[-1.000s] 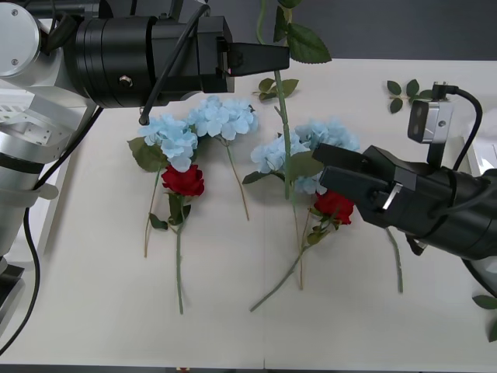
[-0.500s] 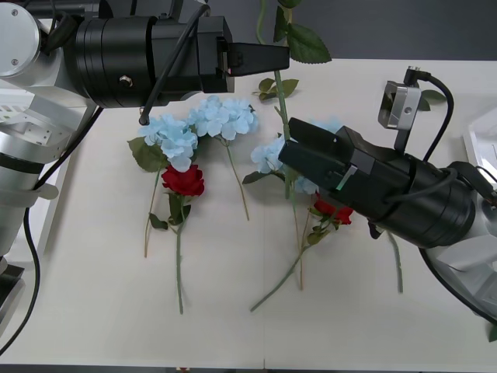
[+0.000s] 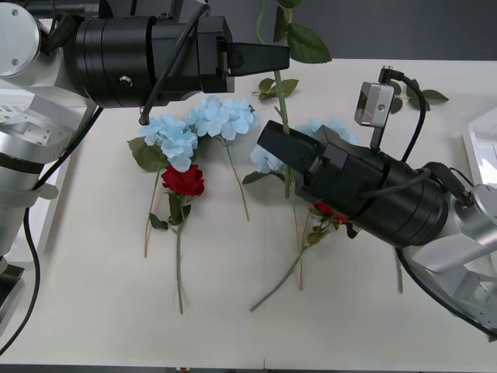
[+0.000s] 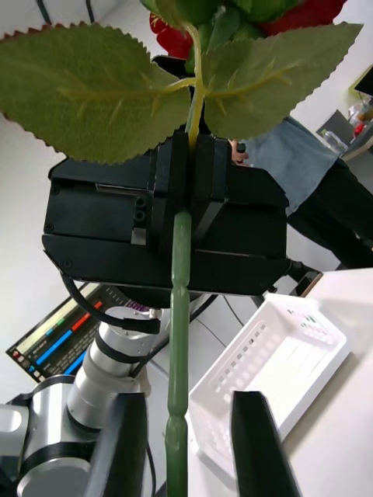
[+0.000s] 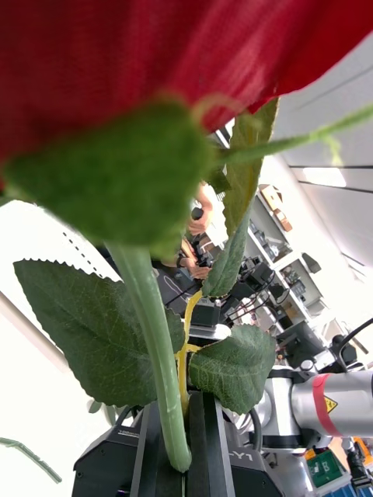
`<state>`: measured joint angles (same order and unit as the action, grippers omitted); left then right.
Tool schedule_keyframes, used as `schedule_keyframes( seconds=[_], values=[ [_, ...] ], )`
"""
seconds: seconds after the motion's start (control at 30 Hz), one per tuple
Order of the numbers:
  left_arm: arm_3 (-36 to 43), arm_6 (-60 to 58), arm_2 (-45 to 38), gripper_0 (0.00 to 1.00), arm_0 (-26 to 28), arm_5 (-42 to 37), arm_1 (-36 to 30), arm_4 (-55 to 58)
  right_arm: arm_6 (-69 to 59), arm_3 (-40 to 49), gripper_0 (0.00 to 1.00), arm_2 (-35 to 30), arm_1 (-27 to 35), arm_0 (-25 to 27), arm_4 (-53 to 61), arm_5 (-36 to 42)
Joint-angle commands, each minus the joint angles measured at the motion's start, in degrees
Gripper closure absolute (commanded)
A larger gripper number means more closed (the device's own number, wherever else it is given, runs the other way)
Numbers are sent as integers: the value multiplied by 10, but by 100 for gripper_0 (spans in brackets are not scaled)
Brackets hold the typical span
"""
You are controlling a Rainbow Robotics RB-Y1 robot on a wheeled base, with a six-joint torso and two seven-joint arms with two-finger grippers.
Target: Put the red flowers into the right box and the blue flowers into the left box
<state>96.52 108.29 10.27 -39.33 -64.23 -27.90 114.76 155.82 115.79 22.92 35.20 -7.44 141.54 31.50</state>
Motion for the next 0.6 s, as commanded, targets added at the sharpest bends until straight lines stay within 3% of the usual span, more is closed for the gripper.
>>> schedule_keyframes(
  seconds=[0.03,0.33,0.37,0.4,0.43,0.47,0.6],
  values=[
    [10,30,-1,100,-14,3,-7,7,-8,17,100,-2,-8,-10,13,-4],
    [10,30,-1,100,-14,3,-7,7,-8,17,100,-1,-4,-10,14,-7],
    [10,30,-1,96,-14,3,-7,7,-8,17,100,-1,-3,-10,14,-7],
    [10,30,-1,69,-14,3,-7,7,-8,17,100,0,-2,-11,14,-7],
    [10,30,-1,17,-14,3,-7,7,-8,17,100,0,-1,-10,14,-7],
    [10,30,-1,0,-14,3,-7,7,-8,17,100,0,-1,-10,14,-7],
    [10,30,-1,0,-14,3,-7,7,-8,17,100,-1,0,-10,14,-9]
  ],
)
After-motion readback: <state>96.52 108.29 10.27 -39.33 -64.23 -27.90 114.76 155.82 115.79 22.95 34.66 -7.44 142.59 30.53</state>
